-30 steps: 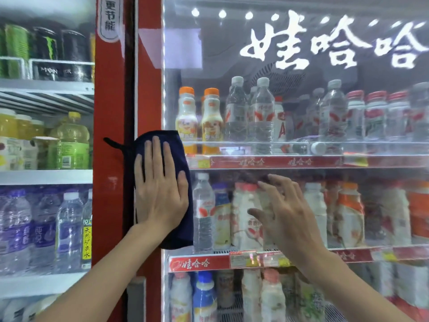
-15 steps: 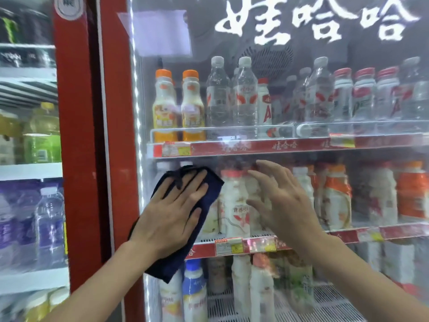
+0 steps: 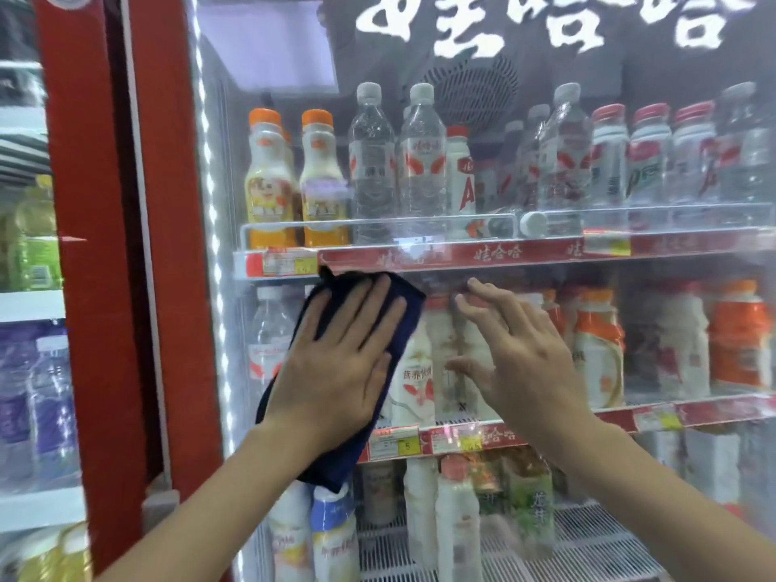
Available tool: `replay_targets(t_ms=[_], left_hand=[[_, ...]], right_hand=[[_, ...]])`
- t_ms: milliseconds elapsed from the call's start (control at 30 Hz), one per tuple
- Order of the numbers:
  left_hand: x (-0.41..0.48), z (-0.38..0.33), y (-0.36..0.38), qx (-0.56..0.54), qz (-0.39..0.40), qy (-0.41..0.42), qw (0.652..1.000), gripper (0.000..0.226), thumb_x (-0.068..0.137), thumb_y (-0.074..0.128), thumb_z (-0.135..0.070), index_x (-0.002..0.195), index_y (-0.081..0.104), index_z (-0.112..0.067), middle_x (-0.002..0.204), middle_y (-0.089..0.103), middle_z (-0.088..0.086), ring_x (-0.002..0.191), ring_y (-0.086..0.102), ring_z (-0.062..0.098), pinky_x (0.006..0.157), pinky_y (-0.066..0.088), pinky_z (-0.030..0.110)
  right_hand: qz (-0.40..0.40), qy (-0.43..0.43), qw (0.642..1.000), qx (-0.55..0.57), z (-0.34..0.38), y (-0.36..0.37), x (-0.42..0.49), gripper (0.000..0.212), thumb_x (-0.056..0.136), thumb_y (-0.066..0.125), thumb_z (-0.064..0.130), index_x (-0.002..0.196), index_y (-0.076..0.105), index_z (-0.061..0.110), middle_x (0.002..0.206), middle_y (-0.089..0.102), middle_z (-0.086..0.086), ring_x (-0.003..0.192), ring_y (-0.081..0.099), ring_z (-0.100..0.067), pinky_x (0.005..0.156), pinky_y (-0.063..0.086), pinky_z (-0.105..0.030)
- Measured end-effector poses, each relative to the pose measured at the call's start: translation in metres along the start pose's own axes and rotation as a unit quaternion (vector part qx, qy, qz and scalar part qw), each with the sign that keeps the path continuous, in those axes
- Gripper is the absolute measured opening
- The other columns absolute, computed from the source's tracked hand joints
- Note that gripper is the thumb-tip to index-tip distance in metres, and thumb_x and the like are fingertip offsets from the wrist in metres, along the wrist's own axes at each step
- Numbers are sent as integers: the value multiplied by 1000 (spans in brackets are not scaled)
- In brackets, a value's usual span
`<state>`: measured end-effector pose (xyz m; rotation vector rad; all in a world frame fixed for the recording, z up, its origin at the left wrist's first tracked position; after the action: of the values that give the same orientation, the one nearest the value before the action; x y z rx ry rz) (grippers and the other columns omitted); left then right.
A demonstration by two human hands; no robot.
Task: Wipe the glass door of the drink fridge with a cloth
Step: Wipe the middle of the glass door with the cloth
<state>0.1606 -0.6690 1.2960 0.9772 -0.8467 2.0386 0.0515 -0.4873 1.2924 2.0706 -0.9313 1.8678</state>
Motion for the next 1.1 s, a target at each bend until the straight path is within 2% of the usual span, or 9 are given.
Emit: replay_targets(t_ms=[133,233,367,467,567,733,900,1000,1100], left_hand=[[7,12,-4,9,44,113,993,59,106,28,-31,160,21,-9,169,18,8,156,17,23,127,6,47],[48,39,-18,-20,77,155,985,63,101,30,-30,161,21,-15,169,16,1,157,11,15,127,5,46],[55,35,-18,1,84,125,989,78,86,35,-22,162,19,-17,171,9,1,158,2,13,127,2,50],[33,14,-8,-13,17,37,999,67,97,36,-25,161,22,-14,170,13,8,158,10,21,126,11,56],[19,3,1,8,-12,-27,1000,64,103,33,-31,161,19,-7,169,14,11,157,16,24,124,17,58],[48,34,-7,30,13,49,998,58,106,24,-34,161,21,-17,169,16,8,157,14,25,126,12,56],[63,7,-5,33,-15,-16,999,58,106,28,-36,161,22,-20,169,10,15,157,7,32,124,9,61],[20,-48,13,10,8,54,998,58,106,34,-36,161,25,-21,169,14,11,157,10,30,124,14,60],[11,-56,16,6,35,127,991,56,108,31,-37,161,23,-24,169,16,6,157,12,25,126,11,56]], right_hand=[[48,-32,998,1,-11,-7,0,76,80,73,50,145,55,14,154,48,-4,129,57,-27,104,49,-43],[60,-54,997,-21,-18,-10,0,80,79,79,45,148,52,15,156,46,-3,130,55,-26,105,47,-41],[40,-52,998,-23,-14,-5,-2,84,76,87,38,147,52,12,156,48,-6,135,55,-28,109,33,-38],[29,-55,998,-32,-15,-3,-5,83,77,86,36,148,52,11,156,47,-8,138,51,-28,112,30,-39],[31,-63,997,-27,-15,-2,-8,81,80,82,39,149,50,12,158,44,-7,141,48,-26,114,27,-38],[-1,-40,999,8,-40,-10,-5,70,88,72,41,145,52,6,153,49,-9,137,49,-24,114,36,-37],[-12,-19,1000,-2,-62,-8,-6,71,88,72,47,143,54,5,150,51,-9,133,51,-27,113,38,-38],[-19,-24,999,10,-59,-5,-8,68,89,70,43,143,55,5,150,51,-10,132,52,-28,112,41,-41],[-11,-43,999,23,-67,-11,-7,64,89,71,37,143,55,4,151,50,-11,135,50,-28,113,41,-42]])
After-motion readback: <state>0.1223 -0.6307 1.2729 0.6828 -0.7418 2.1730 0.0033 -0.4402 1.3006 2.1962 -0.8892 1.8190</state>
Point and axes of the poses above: each hand's wrist, its own x-axis towards the middle knuckle, its own y-axis out of the palm, z = x × y, the point moved 4 cm from there along x, towards the middle knuckle
